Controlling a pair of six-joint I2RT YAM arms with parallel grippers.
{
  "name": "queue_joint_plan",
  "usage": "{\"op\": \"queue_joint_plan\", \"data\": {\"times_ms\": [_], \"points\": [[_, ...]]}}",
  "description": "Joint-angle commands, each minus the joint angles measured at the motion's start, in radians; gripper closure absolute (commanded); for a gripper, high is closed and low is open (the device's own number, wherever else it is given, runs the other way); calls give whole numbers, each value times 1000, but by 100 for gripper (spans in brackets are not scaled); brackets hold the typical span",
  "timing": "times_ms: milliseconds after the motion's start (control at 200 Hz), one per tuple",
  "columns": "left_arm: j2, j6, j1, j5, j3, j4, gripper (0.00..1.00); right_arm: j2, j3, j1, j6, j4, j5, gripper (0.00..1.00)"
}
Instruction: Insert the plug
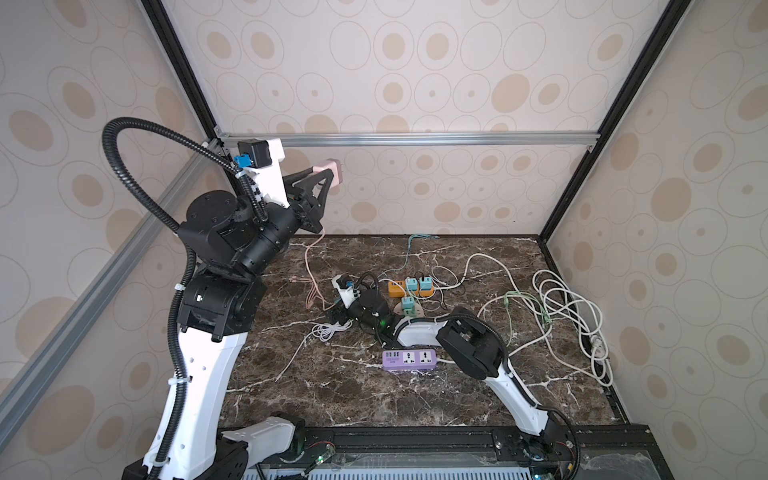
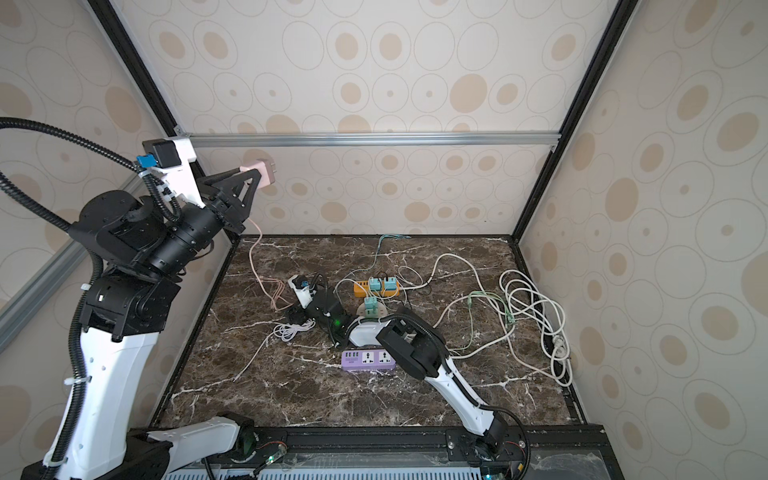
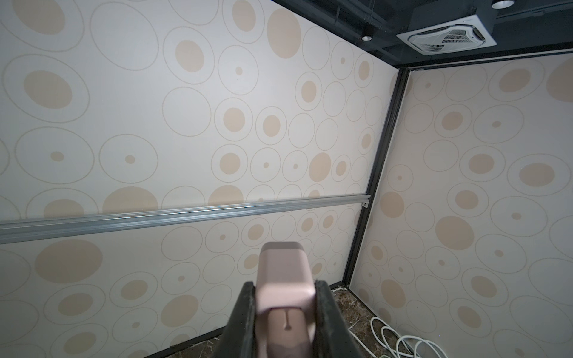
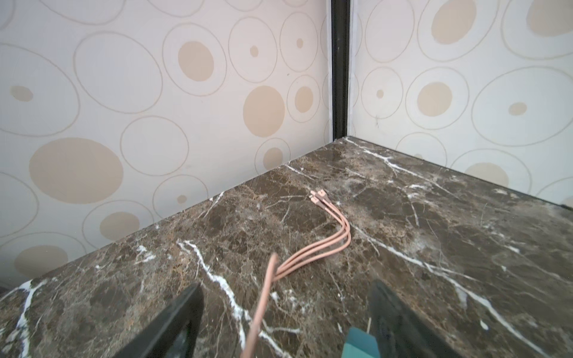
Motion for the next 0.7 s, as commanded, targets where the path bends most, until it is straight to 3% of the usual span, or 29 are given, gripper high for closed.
{"op": "queue_joint_plan", "data": {"times_ms": [0, 85, 230, 345, 405, 545, 695], "points": [[-27, 26, 4, -12, -6, 21, 100, 22, 48, 4, 40, 91, 23, 18], [-30, 30, 4, -18, -14, 18, 100, 28, 63, 4, 64, 115, 51, 24], [-36, 32, 4, -28, -27, 18, 100, 8, 37, 1, 79, 184, 74, 46], [-43, 37, 4, -42, -39, 14, 100, -27, 1, 2, 51, 215, 76, 75], [-47, 41, 5, -44, -45, 12, 100, -47, -17, -3, 37, 234, 78, 85], [-47, 51, 5, -16, -62, 11, 100, -96, -27, -18, -12, 251, 51, 100], [-37, 54, 5, 8, -73, -5, 100, -171, -45, -40, -26, 259, 27, 100]]}}
